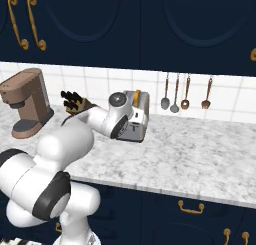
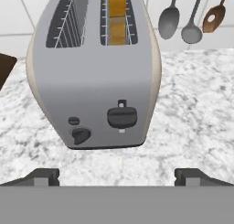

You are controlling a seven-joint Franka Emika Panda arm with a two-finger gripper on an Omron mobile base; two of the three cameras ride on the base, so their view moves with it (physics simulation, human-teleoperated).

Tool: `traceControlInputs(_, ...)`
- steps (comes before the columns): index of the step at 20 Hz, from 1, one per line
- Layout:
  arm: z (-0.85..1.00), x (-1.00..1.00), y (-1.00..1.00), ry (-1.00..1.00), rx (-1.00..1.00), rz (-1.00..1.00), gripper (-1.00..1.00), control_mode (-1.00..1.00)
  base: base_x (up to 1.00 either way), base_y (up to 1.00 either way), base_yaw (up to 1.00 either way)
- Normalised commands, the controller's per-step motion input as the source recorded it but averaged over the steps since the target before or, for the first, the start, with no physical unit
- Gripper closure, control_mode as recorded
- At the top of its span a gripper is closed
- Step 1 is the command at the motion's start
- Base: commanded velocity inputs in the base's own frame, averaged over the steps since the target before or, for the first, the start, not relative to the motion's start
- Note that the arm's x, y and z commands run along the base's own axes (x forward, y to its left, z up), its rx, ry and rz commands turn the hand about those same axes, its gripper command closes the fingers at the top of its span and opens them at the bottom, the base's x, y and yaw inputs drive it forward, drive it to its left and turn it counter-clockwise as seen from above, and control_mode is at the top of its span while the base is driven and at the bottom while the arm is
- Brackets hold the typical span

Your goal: Start the toaster. Once the lever pops up, take the bread to the plate on the dining counter.

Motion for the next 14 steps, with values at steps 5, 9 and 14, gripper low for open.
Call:
traceControlInputs(5,-0.12,0.3,0.0,0.0,0.0,0.0,-1.0,-1.0,0.0,0.0,0.0)
traceControlInputs(9,-0.24,0.12,0.0,0.0,0.0,0.0,-1.0,-1.0,0.0,0.0,0.0)
traceControlInputs(14,-0.17,0.14,-0.08,0.0,0.0,0.0,-1.0,-1.0,0.0,0.0,0.0)
